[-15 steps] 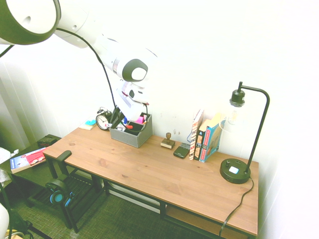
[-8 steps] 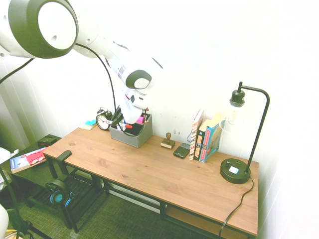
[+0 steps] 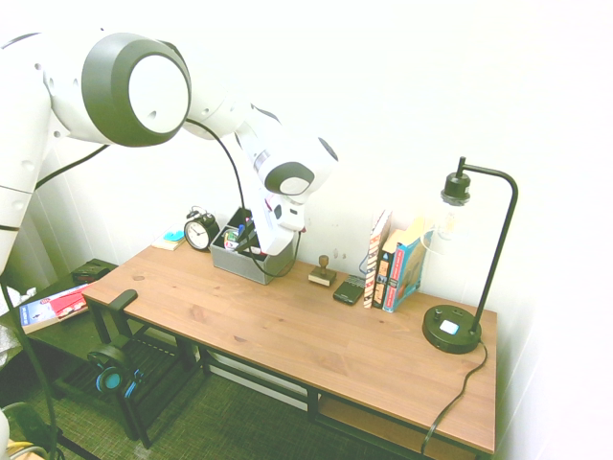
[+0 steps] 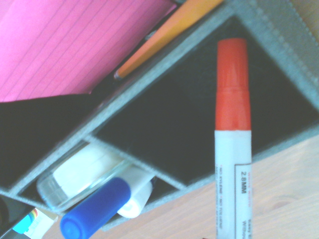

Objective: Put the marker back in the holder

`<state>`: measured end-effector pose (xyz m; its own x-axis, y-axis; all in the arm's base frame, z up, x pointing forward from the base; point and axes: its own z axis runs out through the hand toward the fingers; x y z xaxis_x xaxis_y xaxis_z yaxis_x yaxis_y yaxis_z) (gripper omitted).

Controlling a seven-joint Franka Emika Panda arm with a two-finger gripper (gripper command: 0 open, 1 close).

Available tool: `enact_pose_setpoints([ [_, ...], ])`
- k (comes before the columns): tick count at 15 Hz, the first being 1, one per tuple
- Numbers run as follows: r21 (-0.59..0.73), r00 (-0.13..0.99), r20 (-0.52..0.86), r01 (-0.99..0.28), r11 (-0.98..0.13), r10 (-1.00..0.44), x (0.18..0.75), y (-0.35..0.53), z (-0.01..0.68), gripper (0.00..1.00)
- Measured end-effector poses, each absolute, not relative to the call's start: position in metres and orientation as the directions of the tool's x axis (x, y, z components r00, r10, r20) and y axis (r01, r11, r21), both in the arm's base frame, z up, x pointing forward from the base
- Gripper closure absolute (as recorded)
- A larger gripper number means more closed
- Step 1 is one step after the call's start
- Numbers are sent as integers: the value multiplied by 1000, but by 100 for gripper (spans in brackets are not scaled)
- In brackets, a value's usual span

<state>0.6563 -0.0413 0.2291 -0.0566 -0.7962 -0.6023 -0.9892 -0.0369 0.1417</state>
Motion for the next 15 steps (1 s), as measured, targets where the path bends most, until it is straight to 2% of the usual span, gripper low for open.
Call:
enact_pose_setpoints([
  [8, 129, -34, -628, -990, -62, -777, 654, -65, 227, 0],
  [11, 123, 84, -579, -974, -188, -811, 649, -57, 256, 0],
  [15, 155, 257, -411, -926, -345, -875, 606, -48, 334, 0],
])
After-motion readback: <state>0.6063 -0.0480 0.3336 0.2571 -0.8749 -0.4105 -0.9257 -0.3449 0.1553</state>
